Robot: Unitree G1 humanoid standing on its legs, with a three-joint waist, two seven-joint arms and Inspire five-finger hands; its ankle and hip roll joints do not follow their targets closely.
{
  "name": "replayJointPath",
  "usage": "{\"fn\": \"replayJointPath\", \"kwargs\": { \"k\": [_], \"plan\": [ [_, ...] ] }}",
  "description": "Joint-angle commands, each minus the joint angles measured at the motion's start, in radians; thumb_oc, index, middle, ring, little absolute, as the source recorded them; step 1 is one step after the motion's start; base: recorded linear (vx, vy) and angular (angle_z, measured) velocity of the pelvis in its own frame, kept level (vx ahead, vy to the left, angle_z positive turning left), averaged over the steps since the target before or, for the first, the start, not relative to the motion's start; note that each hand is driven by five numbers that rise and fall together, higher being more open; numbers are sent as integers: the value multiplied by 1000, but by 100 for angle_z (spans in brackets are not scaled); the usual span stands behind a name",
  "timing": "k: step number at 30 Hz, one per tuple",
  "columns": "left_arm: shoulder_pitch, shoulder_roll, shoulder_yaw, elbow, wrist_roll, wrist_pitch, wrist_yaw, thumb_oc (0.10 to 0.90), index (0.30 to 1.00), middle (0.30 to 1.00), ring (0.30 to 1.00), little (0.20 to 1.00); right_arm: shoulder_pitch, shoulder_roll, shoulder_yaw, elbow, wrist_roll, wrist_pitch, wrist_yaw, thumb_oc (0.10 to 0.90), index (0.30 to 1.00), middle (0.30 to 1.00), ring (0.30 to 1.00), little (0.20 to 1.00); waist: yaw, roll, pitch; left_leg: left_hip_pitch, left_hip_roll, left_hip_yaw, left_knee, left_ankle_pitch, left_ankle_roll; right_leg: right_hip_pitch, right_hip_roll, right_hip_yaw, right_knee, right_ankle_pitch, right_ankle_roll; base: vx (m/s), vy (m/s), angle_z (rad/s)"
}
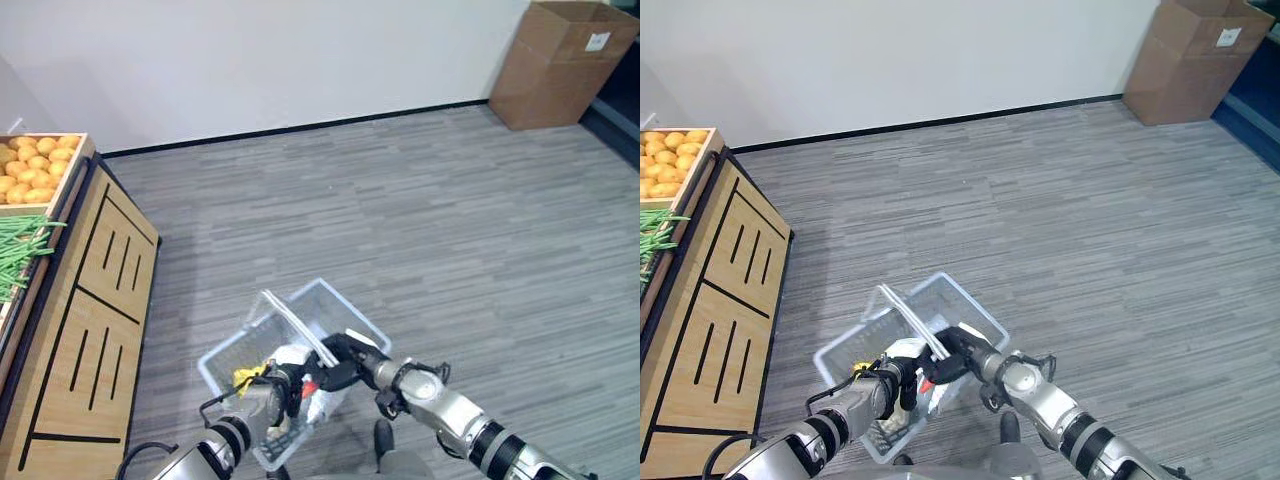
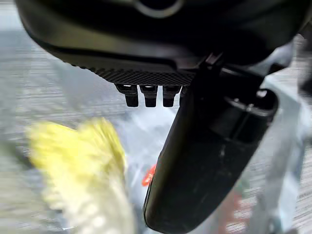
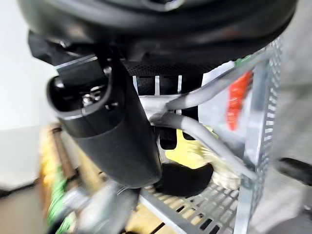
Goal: Get the vegetables into the basket
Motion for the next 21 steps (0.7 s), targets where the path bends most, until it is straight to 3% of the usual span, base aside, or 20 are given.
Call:
{"fn": "replayJointPath", "kwargs": {
  "k": [1,9,10,11,15,21],
  "plan": [
    [-89,-10,-12,86,-30,-23,17,900,1000,1000,1000,1000,-74,103,-91,-8,-42,-118,-49,400,300,300,300,300,4,-31,-49,21,44,-51,16,-18,-58,54,-80,-37,35,-37,79,27,1,5],
    [-61,-10,31,145,-100,-20,16,900,1000,1000,1000,1000,-44,129,-222,215,-91,-127,-117,400,300,300,300,300,5,-27,-59,29,42,-55,17,-23,-55,65,-79,-38,36,-42,76,5,0,1],
    [-15,66,87,98,-143,-43,3,900,1000,1000,1000,1000,-24,114,-298,258,-96,-124,-145,400,300,300,300,300,17,-21,-57,30,41,-60,16,-22,-55,71,-79,-40,33,-42,76,0,0,0],
    [2,69,87,84,-162,-35,-10,900,1000,1000,1000,1000,-15,110,-318,268,-107,-128,-160,400,300,300,300,300,22,-21,-59,29,40,-65,16,-23,-54,73,-80,-43,32,-42,76,0,0,0],
    [60,73,134,75,-218,-19,-39,900,1000,1000,1000,1000,25,92,-416,350,-115,-147,-199,400,300,300,300,300,32,-19,-57,18,33,-83,17,-22,-51,70,-84,-51,32,-38,78,-11,14,9],
    [41,27,256,230,-354,10,43,900,1000,1000,1000,1000,35,87,-514,488,-92,-136,-234,400,300,300,300,300,30,-28,-58,3,26,-92,8,-14,-44,58,-89,-58,38,-35,80,-16,16,8]
  ]
}}
